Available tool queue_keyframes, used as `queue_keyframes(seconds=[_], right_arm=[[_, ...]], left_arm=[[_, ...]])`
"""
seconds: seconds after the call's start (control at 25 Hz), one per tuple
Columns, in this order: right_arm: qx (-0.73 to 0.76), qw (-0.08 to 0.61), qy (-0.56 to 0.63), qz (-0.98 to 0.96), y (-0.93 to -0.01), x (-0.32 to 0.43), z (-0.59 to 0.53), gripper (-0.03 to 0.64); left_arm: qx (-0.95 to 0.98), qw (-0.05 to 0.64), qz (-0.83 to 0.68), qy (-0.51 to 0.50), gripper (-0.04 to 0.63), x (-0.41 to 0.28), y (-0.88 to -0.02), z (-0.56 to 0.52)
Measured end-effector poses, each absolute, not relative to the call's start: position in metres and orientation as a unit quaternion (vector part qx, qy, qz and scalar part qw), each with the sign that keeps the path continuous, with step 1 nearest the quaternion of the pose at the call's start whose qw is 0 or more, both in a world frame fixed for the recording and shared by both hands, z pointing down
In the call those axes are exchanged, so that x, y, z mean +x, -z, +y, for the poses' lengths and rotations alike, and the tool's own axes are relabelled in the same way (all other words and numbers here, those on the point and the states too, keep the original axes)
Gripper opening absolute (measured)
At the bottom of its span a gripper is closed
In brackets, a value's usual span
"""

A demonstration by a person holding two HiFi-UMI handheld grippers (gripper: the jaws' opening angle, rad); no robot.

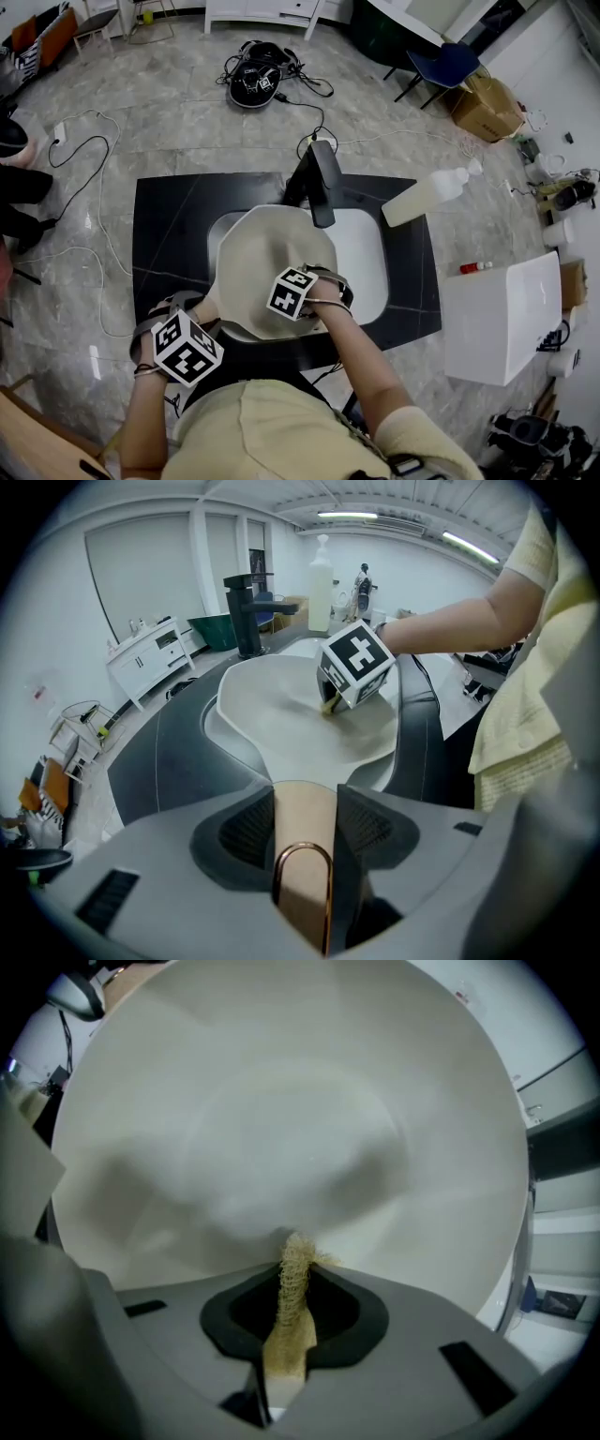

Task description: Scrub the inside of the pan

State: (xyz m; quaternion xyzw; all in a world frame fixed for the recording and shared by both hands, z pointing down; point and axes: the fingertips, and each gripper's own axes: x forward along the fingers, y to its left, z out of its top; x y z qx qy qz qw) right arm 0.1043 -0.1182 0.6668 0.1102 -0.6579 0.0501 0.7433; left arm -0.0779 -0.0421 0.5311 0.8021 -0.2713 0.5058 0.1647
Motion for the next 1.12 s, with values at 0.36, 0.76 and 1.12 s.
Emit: queue_keyframes(seconds=[0.36, 0.76, 1.12], right_arm=[[0.236, 0.672, -0.067, -0.699, -0.659, 0.098, -0.167, 0.069], [0.303, 0.563, -0.131, -0.758, -0.645, 0.065, -0.184, 0.069], [0.290, 0.513, -0.166, -0.791, -0.635, 0.041, -0.171, 0.069]], left_arm=[[0.803, 0.164, -0.271, -0.505, 0.215, -0.078, -0.531, -0.043], [0.803, 0.164, -0.271, -0.505, 0.216, -0.079, -0.533, -0.043], [0.802, 0.163, -0.272, -0.506, 0.216, -0.080, -0.531, -0.042]])
